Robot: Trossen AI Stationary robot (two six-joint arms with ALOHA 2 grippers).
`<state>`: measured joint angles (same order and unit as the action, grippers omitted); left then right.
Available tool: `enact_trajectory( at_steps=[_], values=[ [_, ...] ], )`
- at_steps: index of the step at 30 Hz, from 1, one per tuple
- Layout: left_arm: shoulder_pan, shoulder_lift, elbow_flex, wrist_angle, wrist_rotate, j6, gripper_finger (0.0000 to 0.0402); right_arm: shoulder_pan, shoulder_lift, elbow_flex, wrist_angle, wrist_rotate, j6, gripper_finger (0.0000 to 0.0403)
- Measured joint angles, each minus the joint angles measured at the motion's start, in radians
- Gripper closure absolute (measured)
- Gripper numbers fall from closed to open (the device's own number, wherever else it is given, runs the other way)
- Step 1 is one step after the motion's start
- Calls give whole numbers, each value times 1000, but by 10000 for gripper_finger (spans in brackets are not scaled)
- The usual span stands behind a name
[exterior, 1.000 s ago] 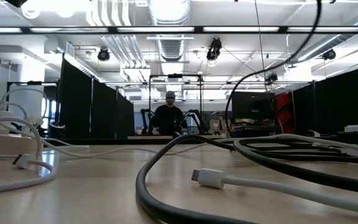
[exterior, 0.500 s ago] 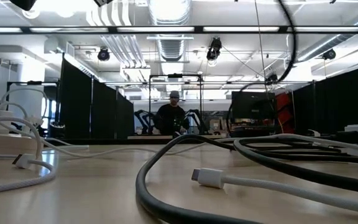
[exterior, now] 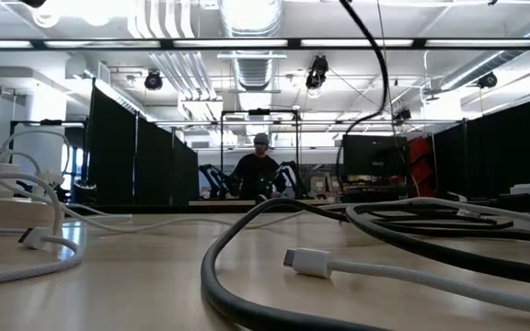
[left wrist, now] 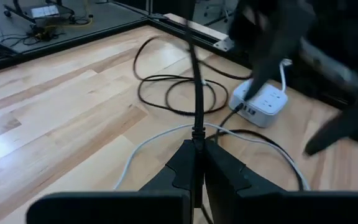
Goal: Insert USB
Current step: Insert the black charger cable into the white charger adapter connected to the left white outlet extension
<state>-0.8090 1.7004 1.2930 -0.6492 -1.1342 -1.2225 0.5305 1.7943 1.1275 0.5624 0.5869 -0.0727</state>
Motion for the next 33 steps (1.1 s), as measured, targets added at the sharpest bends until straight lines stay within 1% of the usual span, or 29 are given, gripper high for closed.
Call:
enact_trajectory(
  at_steps=[5, 8, 13, 16, 20, 24, 26, 29, 33],
  values=[
    [-4, 0, 0, 149, -1, 171, 395, -65, -25, -5, -14, -147, 67, 197],
    [-8, 0, 0, 206, -1, 239, 395, -75, -41, -5, -29, -181, 100, 197],
    [-15, 0, 0, 206, 1, 246, 395, -78, -45, -6, -45, -199, 113, 206],
    [-17, 0, 0, 209, 1, 246, 395, -80, -47, -5, -70, -202, 159, 224],
    [-20, 0, 0, 211, 1, 247, 395, -83, -47, -6, -98, -211, 158, 247],
    [-20, 13, 0, 217, 1, 248, 395, -85, -47, -6, -55, -287, 143, 271],
    [-22, 17, 0, 223, 0, 248, 395, -88, -47, -6, -50, -302, 143, 286],
    [-20, 26, 0, 231, -1, 247, 395, -93, -46, -6, -52, -306, 153, 316],
    [-21, 33, 0, 239, -1, 247, 395, -97, -45, -6, -53, -319, 153, 373]
  ],
)
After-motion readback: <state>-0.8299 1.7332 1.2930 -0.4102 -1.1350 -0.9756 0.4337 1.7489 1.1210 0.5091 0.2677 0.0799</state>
